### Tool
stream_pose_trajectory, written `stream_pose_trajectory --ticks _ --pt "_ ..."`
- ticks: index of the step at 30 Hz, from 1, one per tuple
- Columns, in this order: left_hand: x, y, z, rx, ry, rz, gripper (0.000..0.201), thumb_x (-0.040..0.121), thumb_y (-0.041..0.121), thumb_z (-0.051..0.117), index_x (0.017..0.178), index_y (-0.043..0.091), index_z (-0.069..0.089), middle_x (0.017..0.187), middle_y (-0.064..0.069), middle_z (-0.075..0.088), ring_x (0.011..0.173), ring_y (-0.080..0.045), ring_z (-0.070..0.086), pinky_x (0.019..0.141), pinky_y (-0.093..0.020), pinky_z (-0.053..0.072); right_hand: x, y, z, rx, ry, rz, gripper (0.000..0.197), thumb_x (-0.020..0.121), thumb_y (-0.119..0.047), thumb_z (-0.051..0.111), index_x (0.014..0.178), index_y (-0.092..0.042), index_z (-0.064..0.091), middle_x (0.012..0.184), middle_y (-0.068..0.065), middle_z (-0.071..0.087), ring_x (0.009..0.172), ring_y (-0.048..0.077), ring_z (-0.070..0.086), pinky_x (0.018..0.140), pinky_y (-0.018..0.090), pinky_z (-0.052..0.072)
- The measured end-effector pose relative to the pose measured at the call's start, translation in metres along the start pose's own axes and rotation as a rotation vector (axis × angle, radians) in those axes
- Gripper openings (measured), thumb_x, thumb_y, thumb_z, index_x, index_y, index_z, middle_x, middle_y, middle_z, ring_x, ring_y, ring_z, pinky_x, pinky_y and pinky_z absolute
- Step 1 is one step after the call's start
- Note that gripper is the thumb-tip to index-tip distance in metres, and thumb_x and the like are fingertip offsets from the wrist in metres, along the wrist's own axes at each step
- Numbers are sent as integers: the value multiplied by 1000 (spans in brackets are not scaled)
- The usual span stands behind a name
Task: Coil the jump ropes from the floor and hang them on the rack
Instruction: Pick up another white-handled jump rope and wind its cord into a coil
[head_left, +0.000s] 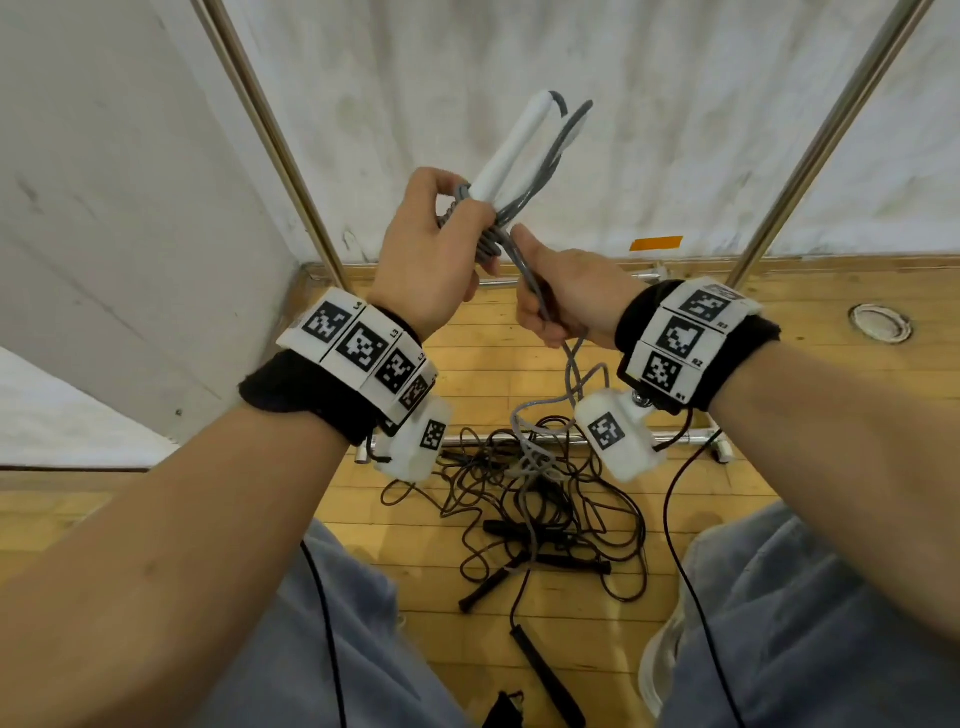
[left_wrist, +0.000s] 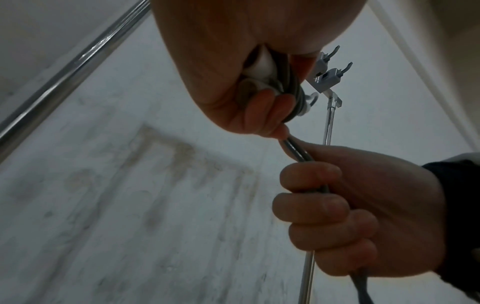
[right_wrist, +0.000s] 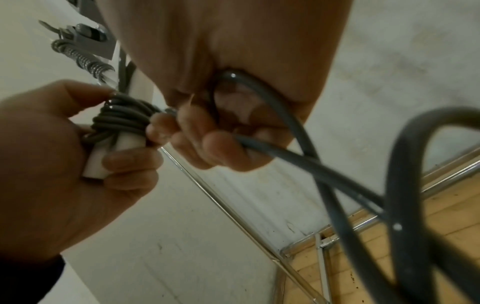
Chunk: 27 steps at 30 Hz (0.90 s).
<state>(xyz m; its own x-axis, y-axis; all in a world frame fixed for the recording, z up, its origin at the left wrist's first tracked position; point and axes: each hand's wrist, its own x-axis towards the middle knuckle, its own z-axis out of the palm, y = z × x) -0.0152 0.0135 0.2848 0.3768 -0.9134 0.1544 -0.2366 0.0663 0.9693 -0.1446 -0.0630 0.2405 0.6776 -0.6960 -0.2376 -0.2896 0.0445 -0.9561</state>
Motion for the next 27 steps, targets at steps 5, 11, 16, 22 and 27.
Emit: stream_pose_trajectory --ticks 5,11,16,22,27 --pt "3 -1 -1 4 50 55 8 91 12 45 90 18 50 73 -10 61 46 -14 55 36 -20 34 0 0 6 -37 7 5 71 83 -75 29 45 -21 55 57 5 60 43 17 50 51 29 41" --pt "11 -2 -4 -28 135 -14 8 91 14 47 83 13 44 73 -12 63 40 -14 51 35 -21 31 -2 10 4 -228 63 -31 35 88 -47 57 67 -21 66 68 -5 65 67 11 59 73 34 52" --pt "9 -8 2 -7 72 -68 10 91 16 47 86 9 44 70 -15 62 39 -20 48 36 -22 31 1 15 1 -949 241 99 49 95 -48 43 134 -17 45 125 9 50 119 29 46 93 40 40" --pt "12 -10 7 -51 -27 -162 16 90 23 47 90 8 45 58 -10 61 39 -23 44 38 -23 30 -10 6 23 -632 387 -230 40 88 -21 59 126 -15 49 125 8 53 115 25 50 96 35 42" --pt "12 -8 6 -56 -50 -139 16 87 24 47 84 8 44 50 -5 59 36 -22 44 37 -23 30 -19 -12 35 54 169 -156 33 76 22 31 85 -4 50 87 11 58 92 31 57 99 49 40"
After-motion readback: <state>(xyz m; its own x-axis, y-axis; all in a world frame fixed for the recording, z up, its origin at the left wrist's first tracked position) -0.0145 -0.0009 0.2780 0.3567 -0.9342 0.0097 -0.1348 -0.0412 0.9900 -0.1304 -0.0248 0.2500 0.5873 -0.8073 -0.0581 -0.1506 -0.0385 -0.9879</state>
